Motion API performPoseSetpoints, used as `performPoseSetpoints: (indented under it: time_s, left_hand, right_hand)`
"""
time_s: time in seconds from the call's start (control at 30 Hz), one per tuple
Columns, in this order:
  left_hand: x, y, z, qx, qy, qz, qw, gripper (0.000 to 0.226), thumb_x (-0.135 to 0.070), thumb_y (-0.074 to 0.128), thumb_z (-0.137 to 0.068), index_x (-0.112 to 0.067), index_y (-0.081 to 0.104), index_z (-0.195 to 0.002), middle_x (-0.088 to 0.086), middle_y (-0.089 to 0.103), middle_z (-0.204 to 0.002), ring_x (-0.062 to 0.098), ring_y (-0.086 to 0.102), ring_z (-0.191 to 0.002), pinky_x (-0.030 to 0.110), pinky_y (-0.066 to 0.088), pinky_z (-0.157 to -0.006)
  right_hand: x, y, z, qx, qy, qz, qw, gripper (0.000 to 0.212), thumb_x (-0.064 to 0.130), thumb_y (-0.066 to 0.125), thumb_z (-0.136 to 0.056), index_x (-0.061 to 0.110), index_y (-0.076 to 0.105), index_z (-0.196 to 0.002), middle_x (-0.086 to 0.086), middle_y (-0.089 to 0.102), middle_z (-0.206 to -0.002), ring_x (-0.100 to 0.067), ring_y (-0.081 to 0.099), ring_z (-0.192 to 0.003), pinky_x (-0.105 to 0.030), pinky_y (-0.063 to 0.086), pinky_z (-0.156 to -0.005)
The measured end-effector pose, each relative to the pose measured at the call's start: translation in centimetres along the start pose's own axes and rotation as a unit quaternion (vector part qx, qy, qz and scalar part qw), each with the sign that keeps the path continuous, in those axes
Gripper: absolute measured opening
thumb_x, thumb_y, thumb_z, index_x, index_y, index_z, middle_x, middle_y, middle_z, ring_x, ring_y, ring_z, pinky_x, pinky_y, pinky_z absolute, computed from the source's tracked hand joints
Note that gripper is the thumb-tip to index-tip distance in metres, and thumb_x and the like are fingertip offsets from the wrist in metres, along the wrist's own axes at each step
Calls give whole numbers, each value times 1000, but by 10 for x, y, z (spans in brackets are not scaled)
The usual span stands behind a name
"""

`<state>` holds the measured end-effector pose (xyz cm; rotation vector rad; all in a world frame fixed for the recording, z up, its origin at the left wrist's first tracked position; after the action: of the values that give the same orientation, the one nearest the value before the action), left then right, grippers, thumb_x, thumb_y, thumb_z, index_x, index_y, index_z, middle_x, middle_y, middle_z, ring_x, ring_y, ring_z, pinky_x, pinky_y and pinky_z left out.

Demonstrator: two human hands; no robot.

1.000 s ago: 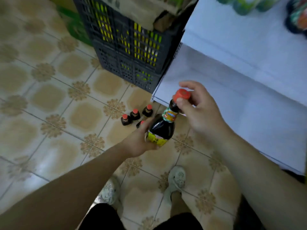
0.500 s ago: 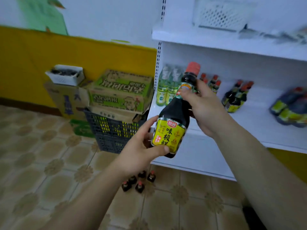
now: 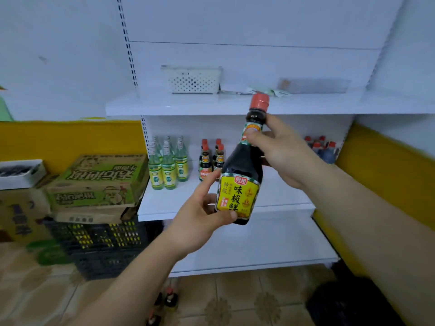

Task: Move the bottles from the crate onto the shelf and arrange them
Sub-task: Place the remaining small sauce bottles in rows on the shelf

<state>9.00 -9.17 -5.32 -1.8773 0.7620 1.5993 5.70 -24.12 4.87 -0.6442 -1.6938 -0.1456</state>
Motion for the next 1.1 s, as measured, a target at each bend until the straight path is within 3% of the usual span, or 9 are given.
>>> performPoseSetpoints:
  time_s: [0.07, 0.17, 0.27, 0.4, 0.6, 0.7, 0.8, 0.9, 1.1]
  left_hand:
    - [5, 24, -14, 18, -9, -8, 1000, 77, -14, 73, -69, -63, 38, -118, 11, 66, -109, 28, 67, -96, 45, 52, -92]
    - [16, 55, -36, 46, -26, -23, 998, 83, -10, 74, -71, -69, 37, -117, 11, 65, -110, 26, 67, -96, 49, 49, -95]
    - [36, 74, -59, 71, -45, -48, 995, 94, 1, 72, -76, -51, 25, -140, 14, 66, -103, 22, 68, -92, 43, 53, -91]
    - [69, 83, -100, 107, -73, -60, 990, 98, 2, 70, -79, -41, 13, -146, 7, 68, -101, 12, 68, -88, 26, 55, -79]
    - [118, 69, -196, 117, -82, -53, 988, 100, 3, 72, -77, -43, 14, -145, -2, 55, -119, 12, 66, -94, 20, 56, -74]
    - [143, 67, -246, 132, -86, -54, 986, 99, 2, 73, -76, -42, 18, -145, -10, 49, -114, 8, 64, -93, 16, 53, -66]
    - [167, 70, -286, 151, -90, -76, 982, 101, -1, 74, -76, -40, 14, -147, -11, 50, -114, 8, 64, -94, 21, 55, -74]
    - [196, 72, -321, 154, -109, -96, 977, 102, -6, 76, -76, -39, 11, -148, 1, 54, -124, 15, 64, -101, 32, 55, -85]
    - [250, 79, -369, 118, -123, -131, 977, 100, -8, 77, -74, -36, 15, -147, 3, 54, -126, 19, 63, -103, 36, 52, -91]
  right_hand:
    - [-12, -28, 5, -6, 14, -4, 1000, 19, 24, 58, -94, 39, 55, -105, -13, 67, -105, -26, 68, -94, -51, 51, -92]
    - [-33, -55, 6, -5, 36, -6, 999, 23, 20, 57, -95, 38, 54, -109, -11, 67, -109, -23, 66, -95, -43, 53, -87]
    - [-59, -67, -4, -2, 62, 2, 998, 31, 20, 56, -95, 40, 51, -119, -7, 69, -102, -19, 67, -91, -41, 55, -79]
    - [-95, -76, -35, -13, 91, 10, 996, 38, 20, 55, -96, 41, 48, -127, -3, 70, -98, -14, 68, -85, -28, 51, -66]
    - [-157, -79, -115, -20, 136, 26, 990, 37, 23, 55, -95, 40, 42, -126, -4, 69, -100, -20, 67, -91, -47, 55, -81]
    - [-189, -85, -154, -49, 147, 45, 987, 47, 20, 61, -92, 33, 38, -130, -5, 69, -103, -21, 68, -92, -50, 56, -82]
    - [-220, -94, -186, -77, 157, 58, 983, 46, 18, 62, -91, 31, 38, -128, -6, 68, -104, -24, 68, -94, -53, 55, -86]
    - [-249, -99, -211, -79, 164, 82, 980, 43, 19, 62, -89, 30, 39, -124, -6, 67, -97, -26, 67, -91, -53, 53, -87]
    - [-314, -103, -251, -52, 175, 75, 980, 42, 15, 61, -91, 30, 38, -123, 2, 67, -96, -21, 66, -92, -44, 53, -91]
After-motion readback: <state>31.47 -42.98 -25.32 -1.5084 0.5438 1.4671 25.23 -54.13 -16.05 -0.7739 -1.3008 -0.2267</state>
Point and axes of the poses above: each hand's wrist, its own z-axis away from the middle knuckle, its own y-axis out of the palm, x = y × z, the point moved 8 cm from there along -z, towards the middle knuckle
